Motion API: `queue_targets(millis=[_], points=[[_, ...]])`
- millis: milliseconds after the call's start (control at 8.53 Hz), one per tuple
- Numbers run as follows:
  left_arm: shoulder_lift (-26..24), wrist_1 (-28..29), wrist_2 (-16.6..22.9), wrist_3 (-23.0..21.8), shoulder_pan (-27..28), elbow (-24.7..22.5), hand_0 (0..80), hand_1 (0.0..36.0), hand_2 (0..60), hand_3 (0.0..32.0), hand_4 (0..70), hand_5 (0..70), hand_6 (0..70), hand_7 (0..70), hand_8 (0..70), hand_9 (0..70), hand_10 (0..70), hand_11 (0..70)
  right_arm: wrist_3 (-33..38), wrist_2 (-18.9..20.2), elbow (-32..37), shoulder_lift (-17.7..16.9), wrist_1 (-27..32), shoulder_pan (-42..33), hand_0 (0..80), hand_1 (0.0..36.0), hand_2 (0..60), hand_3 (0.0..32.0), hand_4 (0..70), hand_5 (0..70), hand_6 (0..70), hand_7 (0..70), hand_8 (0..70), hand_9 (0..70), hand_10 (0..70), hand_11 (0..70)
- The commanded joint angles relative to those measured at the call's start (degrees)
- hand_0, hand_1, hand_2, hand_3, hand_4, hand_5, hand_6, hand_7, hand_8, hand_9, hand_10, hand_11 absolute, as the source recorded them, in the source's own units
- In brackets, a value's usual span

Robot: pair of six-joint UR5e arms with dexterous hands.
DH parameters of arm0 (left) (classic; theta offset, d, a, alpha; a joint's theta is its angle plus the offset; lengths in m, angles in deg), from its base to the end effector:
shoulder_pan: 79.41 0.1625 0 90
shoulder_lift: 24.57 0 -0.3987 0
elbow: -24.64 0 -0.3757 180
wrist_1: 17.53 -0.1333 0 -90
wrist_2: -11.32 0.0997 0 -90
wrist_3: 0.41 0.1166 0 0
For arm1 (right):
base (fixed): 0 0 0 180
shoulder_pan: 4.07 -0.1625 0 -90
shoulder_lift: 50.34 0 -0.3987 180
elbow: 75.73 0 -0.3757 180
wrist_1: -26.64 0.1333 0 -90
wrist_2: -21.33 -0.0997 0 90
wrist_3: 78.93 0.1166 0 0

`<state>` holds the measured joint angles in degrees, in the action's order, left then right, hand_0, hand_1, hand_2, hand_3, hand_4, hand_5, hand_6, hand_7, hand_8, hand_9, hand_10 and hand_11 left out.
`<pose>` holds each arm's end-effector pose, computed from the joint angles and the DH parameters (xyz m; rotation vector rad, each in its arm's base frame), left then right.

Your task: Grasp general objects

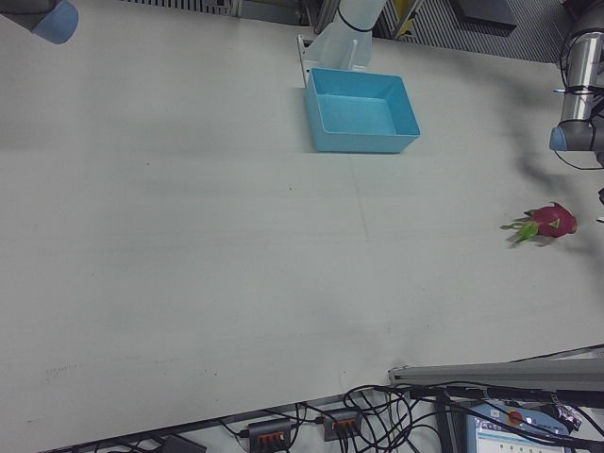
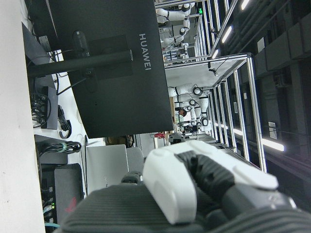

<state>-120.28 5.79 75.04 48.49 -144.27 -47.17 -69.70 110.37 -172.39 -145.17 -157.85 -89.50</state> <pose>0.0569 -0.5565 0.7187 0.8135 1.9349 -1.6500 0.0987 -0.4631 0.6528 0.2364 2.1088 -2.2202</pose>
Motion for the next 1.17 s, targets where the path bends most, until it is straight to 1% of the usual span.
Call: queue_targets(millis=[0,234,352,469,586,703,820,938,1055], points=[[0.0,0.1,0.0,-0.2,0.0,-0.1,46.5,10.9,0.0,9.8,4.4,0.0,0.0,0.0,0.0,0.0,0.0,0.0,0.0,0.0,0.1,0.0,0.0,0.0,0.0,0.0,0.0,0.0,0.0,0.0,0.0,0.0,0.0,0.0,0.0,0.0],[-0.1,0.0,0.0,0.2,0.1,-0.2,46.4,10.9,0.0,9.8,4.6,0.0,0.0,0.0,0.0,0.0,0.0,0.0,0.0,0.0,0.2,0.0,0.0,-0.1,0.0,0.0,0.0,0.0,0.0,0.0,0.0,0.0,0.0,0.0,0.0,0.0],[0.0,-1.9,0.3,-0.1,0.0,-3.0,46.4,10.9,0.0,10.0,4.5,0.0,0.0,0.0,0.0,0.0,0.0,0.0,0.0,0.1,0.1,0.0,0.0,-0.1,0.0,0.0,0.0,0.0,0.0,0.0,0.0,0.0,0.0,0.0,0.0,0.0],[1.8,-7.4,0.6,0.0,-0.1,-9.8,46.5,11.2,0.0,10.4,5.0,0.0,0.0,0.0,0.0,0.0,0.0,0.0,0.0,0.0,0.1,0.0,0.0,-0.1,0.0,0.0,0.0,0.0,0.0,0.0,0.0,0.0,0.0,0.0,0.0,0.0],[4.8,-12.7,0.8,0.1,-0.2,-17.4,46.6,11.3,0.1,11.2,5.1,0.0,0.0,0.0,0.0,0.0,0.0,0.0,0.0,0.1,0.0,0.0,0.0,0.0,0.0,0.0,0.0,0.0,0.0,0.0,0.0,0.0,0.0,0.0,0.0,0.0],[6.1,-22.3,1.2,0.3,-0.4,-27.2,47.1,12.1,0.4,12.8,5.5,0.0,0.0,0.0,0.0,0.0,0.0,0.0,0.0,0.1,-0.1,0.0,-0.1,0.0,0.0,0.0,0.0,0.0,0.0,0.0,0.0,0.0,0.0,0.0,0.0,0.0],[6.2,-29.7,1.2,1.2,-0.3,-33.9,47.6,12.5,0.4,14.4,5.7,0.0,0.0,0.3,0.0,0.0,0.0,0.0,0.0,0.1,-0.1,0.0,-0.1,0.0,0.0,0.0,0.0,0.0,0.0,0.0,0.0,0.0,0.0,0.0,0.0,0.0],[6.0,-41.7,1.3,6.8,0.3,-41.5,48.6,13.7,0.5,15.6,7.0,0.0,0.0,2.0,0.0,0.0,0.0,0.0,0.0,0.1,-0.1,0.0,-0.1,0.0,0.0,0.0,0.0,0.0,0.0,0.0,0.0,0.0,0.0,0.0,0.0,0.0],[5.8,-49.7,1.6,15.3,0.6,-45.7,48.4,13.6,0.1,15.6,7.0,0.0,0.0,1.5,0.0,0.0,0.0,0.0,0.0,0.1,-0.1,0.0,-0.1,0.0,0.0,0.0,0.0,0.0,0.0,0.0,0.0,0.0,0.0,0.0,0.0,0.0]])
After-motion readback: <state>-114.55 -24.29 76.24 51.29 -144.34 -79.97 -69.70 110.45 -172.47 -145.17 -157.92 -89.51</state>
